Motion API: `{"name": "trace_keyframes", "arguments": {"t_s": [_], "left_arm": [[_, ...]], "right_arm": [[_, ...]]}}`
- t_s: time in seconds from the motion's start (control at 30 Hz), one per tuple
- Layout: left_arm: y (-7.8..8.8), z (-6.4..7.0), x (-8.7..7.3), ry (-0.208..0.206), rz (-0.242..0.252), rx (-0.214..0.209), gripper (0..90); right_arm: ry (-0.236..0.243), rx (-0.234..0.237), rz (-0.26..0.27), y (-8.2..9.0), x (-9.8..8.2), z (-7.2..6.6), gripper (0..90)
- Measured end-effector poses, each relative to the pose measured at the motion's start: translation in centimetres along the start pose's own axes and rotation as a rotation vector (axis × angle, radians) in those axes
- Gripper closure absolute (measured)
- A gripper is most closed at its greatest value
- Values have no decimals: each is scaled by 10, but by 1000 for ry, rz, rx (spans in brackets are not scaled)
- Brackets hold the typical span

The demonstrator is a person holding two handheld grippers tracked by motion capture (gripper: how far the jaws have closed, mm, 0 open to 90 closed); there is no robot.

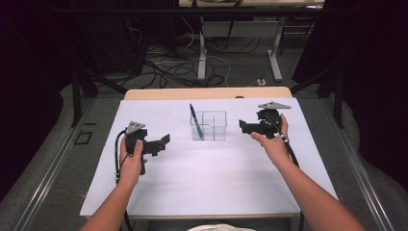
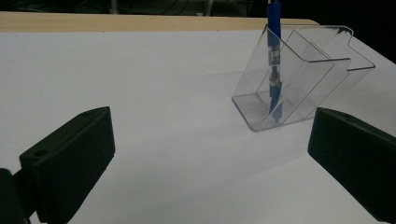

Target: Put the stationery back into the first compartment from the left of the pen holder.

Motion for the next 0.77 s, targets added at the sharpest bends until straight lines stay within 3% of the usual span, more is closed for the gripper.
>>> {"name": "trace_keyframes", "arguments": {"t_s": [0.37, 0.77], "left_arm": [[-1, -1, -1, -7, 3, 5, 5], [-3, -4, -2, -8, -6, 11, 5]], "right_arm": [[-33, -56, -23, 17, -29, 30, 0], [-7, -76, -49, 23, -55, 39, 0]]}}
Point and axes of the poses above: each handheld gripper's, and its own axes: y roughly backward along the jaws, x roughly out of its top, z roughly to its right, the point moved 9 cm from there along -y, roughly forward along the jaws, and after that the axes turned 6 degrees about x, right-handed, at the moved point
